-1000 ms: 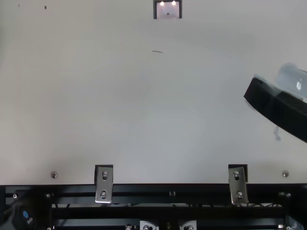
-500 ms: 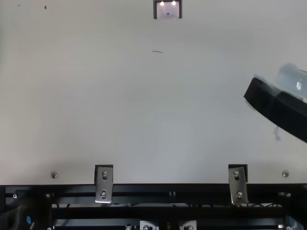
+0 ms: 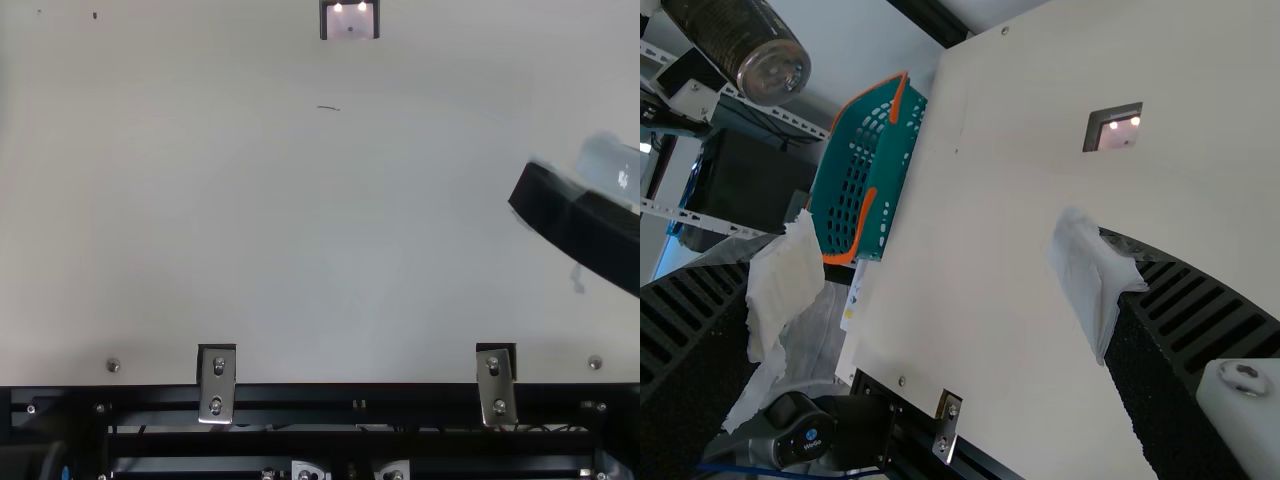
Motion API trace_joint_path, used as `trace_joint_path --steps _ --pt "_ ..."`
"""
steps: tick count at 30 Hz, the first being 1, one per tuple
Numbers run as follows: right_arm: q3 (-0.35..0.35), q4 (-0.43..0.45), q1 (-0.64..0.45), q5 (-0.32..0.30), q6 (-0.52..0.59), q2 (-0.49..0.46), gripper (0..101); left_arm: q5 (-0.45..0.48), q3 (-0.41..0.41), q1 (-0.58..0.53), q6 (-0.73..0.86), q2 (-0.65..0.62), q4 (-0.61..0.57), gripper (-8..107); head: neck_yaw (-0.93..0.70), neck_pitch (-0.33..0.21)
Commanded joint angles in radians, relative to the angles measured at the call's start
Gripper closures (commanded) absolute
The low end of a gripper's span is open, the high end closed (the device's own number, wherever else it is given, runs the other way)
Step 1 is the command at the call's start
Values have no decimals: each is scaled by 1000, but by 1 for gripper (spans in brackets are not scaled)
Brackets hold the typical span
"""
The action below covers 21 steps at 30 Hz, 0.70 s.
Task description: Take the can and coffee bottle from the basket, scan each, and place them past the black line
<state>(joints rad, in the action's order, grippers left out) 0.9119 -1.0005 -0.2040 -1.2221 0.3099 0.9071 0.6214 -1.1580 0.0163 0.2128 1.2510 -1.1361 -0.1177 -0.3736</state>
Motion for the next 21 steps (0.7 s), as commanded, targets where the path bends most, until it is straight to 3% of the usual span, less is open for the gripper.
trace_joint_path --steps 1,21 --pt "0 0 0 0 0 0 0 -19 10 -65 -23 -1 -14 89 53 -6" --pt "0 0 0 0 0 0 0 -184 35 -379 -104 31 -126 89 493 45"
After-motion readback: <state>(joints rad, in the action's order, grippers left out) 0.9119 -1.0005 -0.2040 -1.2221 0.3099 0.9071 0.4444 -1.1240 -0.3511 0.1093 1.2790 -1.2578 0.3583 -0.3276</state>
